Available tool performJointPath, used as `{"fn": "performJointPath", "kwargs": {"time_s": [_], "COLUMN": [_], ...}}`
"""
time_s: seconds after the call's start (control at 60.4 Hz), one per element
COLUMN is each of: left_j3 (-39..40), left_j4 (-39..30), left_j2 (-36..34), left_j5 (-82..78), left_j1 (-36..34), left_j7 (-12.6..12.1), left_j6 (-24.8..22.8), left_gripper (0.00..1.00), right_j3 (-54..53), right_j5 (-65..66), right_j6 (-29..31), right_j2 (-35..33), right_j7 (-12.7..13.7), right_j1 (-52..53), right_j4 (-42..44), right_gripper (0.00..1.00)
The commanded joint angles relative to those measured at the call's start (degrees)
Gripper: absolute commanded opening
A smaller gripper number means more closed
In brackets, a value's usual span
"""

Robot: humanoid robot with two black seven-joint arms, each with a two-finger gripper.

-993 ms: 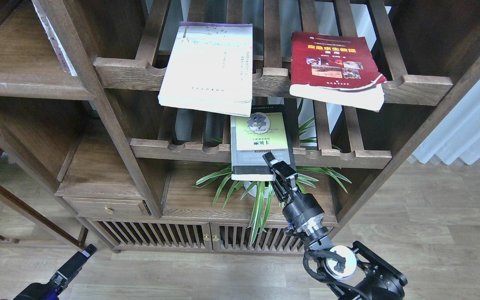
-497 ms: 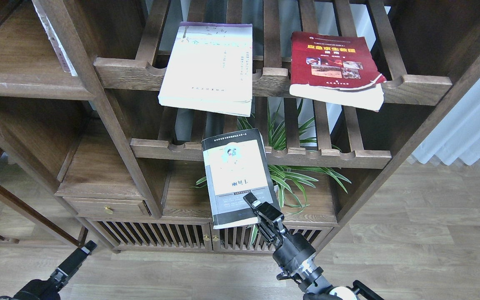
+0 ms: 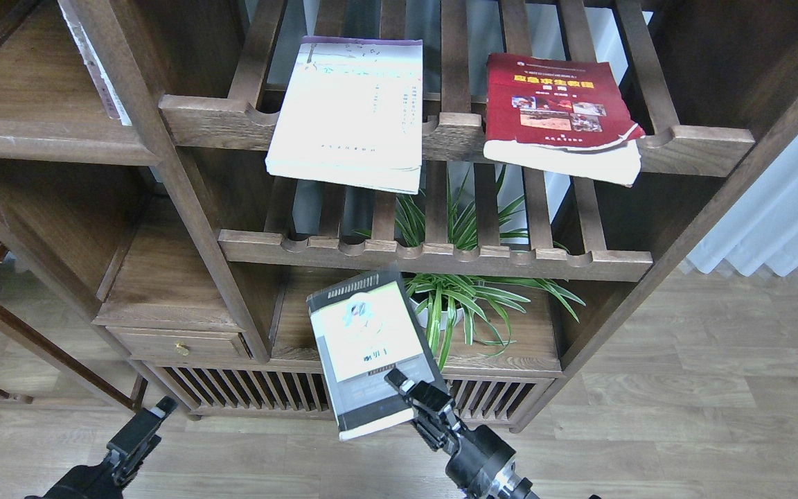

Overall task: Organize books on shelf
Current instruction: 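Grasp the white-and-green book with the right gripper and pull it out, then grasp the book with the left gripper, taking it from the right gripper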

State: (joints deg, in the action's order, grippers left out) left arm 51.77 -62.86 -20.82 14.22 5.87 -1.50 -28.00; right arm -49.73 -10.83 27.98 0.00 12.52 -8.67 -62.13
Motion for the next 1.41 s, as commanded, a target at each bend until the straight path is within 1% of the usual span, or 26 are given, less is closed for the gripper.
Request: {"fn": "performJointPath", "kwargs": {"time_s": [0.0, 0.116, 0.132, 0.199, 0.331, 0.695, 0.795, 0.96, 0.977, 0.993, 1.06, 1.093, 1.109, 1.175, 1.242, 1.258, 1.291, 1.391], "left_j3": [0.0, 0.0, -0.1, -0.6, -2.5, -5.7, -6.1, -6.3, -6.8, -7.0, -8.0, -8.3, -8.6, -9.2, -9.7, -9.7, -9.7, -9.8], "left_j4": [-1.0, -1.8, -1.9, -2.2, -2.2, -0.9, -0.3, 0.0, 0.1, 0.1, 0.1, 0.1, 0.1, 0.1, 0.0, 0.0, 0.0, 0.0], "left_j2": [2.6, 3.5, 4.8, 6.4, 8.2, 12.6, 14.0, 14.6, 14.5, 14.5, 14.4, 14.4, 14.4, 14.4, 14.4, 14.4, 14.4, 14.1], "left_j5": [0.0, 0.0, -0.1, -0.1, -0.2, -0.2, -0.1, 0.0, 0.1, 0.1, 0.2, 0.3, 0.3, 0.3, 0.3, 0.4, 0.4, 0.3], "left_j1": [0.0, 0.1, 0.0, -0.2, -1.2, -4.7, -5.3, -5.6, -5.6, -5.6, -5.6, -5.6, -5.6, -5.6, -5.5, -5.4, -5.3, -5.4], "left_j7": [0.0, 0.0, -0.1, -0.2, -0.3, -0.3, -0.3, -0.3, -0.2, -0.2, -0.2, -0.2, -0.2, -0.1, -0.1, -0.1, 0.0, -0.1], "left_j6": [0.0, 0.0, 0.0, 0.0, 0.0, 0.0, 0.0, 0.0, 0.0, 0.0, 0.0, 0.0, 0.0, 0.0, 0.0, 0.0, 0.0, 0.0], "left_gripper": [1.0, 1.0, 1.0, 1.0, 1.0, 1.0, 0.96, 0.84, 0.76, 0.73, 0.64, 0.62, 0.59, 0.53, 0.41, 0.36, 0.31, 0.27], "right_j3": [0.8, 0.8, 0.8, 0.9, 1.2, 2.1, 2.1, 2.1, 2.2, 2.1, 2.2, 2.2, 2.1, 2.2, 2.1, 2.1, 2.1, 2.1], "right_j5": [0.1, 0.2, 0.2, 0.2, 0.2, 0.1, 0.1, 0.1, 0.1, 0.1, 0.1, 0.1, 0.1, 0.2, 0.2, 0.1, 0.1, 0.1], "right_j6": [0.0, 0.0, 0.0, 0.0, 0.0, 0.0, 0.0, 0.0, 0.0, 0.0, 0.0, 0.0, 0.0, 0.0, 0.0, 0.0, 0.0, 0.0], "right_j2": [0.0, 0.0, 0.0, 0.0, 0.0, 0.0, 0.0, 0.0, 0.0, 0.0, 0.0, 0.0, 0.0, 0.0, 0.0, 0.0, 0.0, 0.0], "right_j7": [1.3, 1.4, 1.7, 2.0, 2.9, 3.5, 3.6, 3.6, 3.6, 3.7, 3.7, 3.7, 3.7, 3.7, 3.7, 3.7, 3.7, 3.6], "right_j1": [-0.3, -0.4, -0.4, -0.4, -0.5, -0.5, -0.5, -0.5, -0.5, -0.6, -0.6, -0.6, -0.6, -0.6, -0.6, -0.6, -0.6, -0.8], "right_j4": [0.1, 0.1, 0.1, 0.2, 0.3, 0.4, 0.4, 0.4, 0.4, 0.4, 0.4, 0.4, 0.4, 0.4, 0.5, 0.5, 0.5, 0.6], "right_gripper": [0.05, 0.05, 0.05, 0.05, 0.05, 0.06, 0.06, 0.06, 0.06, 0.06, 0.06, 0.06, 0.06, 0.06, 0.06, 0.06, 0.06, 0.06]}}
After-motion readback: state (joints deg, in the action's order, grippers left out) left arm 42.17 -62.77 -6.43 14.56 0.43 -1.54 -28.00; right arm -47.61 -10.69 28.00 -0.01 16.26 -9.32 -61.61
